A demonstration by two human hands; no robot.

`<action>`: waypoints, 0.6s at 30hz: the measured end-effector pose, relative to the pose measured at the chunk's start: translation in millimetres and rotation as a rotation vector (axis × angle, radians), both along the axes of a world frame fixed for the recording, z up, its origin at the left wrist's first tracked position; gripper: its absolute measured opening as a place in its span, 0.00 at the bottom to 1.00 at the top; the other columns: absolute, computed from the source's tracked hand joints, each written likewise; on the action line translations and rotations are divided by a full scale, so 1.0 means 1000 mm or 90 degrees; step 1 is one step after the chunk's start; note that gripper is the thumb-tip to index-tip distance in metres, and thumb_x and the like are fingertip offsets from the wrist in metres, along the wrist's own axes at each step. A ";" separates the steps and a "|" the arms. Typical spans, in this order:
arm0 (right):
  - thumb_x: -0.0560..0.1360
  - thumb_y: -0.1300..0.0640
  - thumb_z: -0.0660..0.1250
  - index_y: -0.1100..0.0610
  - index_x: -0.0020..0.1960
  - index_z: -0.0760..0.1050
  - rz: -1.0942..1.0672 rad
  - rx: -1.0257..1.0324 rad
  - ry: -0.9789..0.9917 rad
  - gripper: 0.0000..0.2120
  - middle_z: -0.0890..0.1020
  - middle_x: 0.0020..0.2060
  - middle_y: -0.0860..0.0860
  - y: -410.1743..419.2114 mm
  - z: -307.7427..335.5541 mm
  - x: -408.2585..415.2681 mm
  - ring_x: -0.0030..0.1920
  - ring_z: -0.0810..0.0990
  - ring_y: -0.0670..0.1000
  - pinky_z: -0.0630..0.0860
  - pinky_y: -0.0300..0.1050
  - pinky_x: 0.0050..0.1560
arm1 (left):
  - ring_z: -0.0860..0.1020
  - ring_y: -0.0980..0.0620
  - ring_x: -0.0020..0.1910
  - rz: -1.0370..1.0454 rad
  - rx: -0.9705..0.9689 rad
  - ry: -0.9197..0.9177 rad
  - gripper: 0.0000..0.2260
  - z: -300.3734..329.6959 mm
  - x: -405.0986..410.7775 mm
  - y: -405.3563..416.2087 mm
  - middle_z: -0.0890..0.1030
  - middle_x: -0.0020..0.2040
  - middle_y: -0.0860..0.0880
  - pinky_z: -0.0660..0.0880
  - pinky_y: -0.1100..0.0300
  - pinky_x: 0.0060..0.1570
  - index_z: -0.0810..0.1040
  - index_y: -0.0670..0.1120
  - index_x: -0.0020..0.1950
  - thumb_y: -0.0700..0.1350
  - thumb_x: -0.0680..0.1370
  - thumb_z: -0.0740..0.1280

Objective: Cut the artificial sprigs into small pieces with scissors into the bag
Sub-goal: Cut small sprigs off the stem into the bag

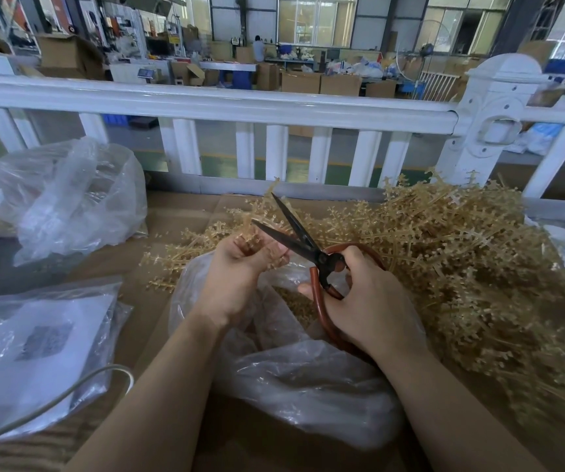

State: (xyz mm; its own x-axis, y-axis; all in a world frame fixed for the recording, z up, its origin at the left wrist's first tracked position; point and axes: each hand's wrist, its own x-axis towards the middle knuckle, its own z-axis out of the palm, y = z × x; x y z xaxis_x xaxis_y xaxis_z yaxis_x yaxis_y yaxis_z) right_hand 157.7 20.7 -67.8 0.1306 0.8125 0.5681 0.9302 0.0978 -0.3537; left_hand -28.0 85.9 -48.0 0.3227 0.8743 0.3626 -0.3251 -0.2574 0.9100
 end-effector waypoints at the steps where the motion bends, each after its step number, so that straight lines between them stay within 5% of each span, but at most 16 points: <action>1: 0.67 0.16 0.52 0.44 0.45 0.66 0.001 -0.003 -0.001 0.31 0.76 0.32 0.40 0.000 0.000 0.000 0.29 0.75 0.40 0.69 0.35 0.24 | 0.82 0.54 0.39 -0.007 -0.006 -0.011 0.05 0.000 0.000 0.000 0.84 0.38 0.50 0.78 0.63 0.43 0.85 0.48 0.39 0.41 0.73 0.71; 13: 0.66 0.15 0.49 0.44 0.44 0.63 0.012 0.011 -0.034 0.32 0.74 0.32 0.39 0.003 -0.003 0.002 0.30 0.75 0.41 0.77 0.43 0.26 | 0.80 0.56 0.37 -0.096 -0.069 -0.048 0.08 0.000 0.001 0.001 0.82 0.36 0.52 0.77 0.64 0.43 0.85 0.49 0.37 0.38 0.70 0.69; 18: 0.69 0.17 0.50 0.45 0.42 0.62 0.023 0.054 -0.062 0.30 0.71 0.28 0.40 0.006 -0.001 0.004 0.27 0.72 0.40 0.71 0.37 0.24 | 0.81 0.56 0.35 -0.093 -0.075 -0.082 0.08 0.001 0.001 0.002 0.83 0.35 0.50 0.78 0.64 0.39 0.85 0.47 0.36 0.35 0.70 0.71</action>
State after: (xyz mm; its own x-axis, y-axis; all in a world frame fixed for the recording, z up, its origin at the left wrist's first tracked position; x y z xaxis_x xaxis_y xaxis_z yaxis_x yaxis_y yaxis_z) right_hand 161.5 26.8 -69.1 0.0422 0.7638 0.6441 0.9552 0.1583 -0.2502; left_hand -26.6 87.6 -47.3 0.4063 0.8605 0.3075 -0.4662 -0.0942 0.8796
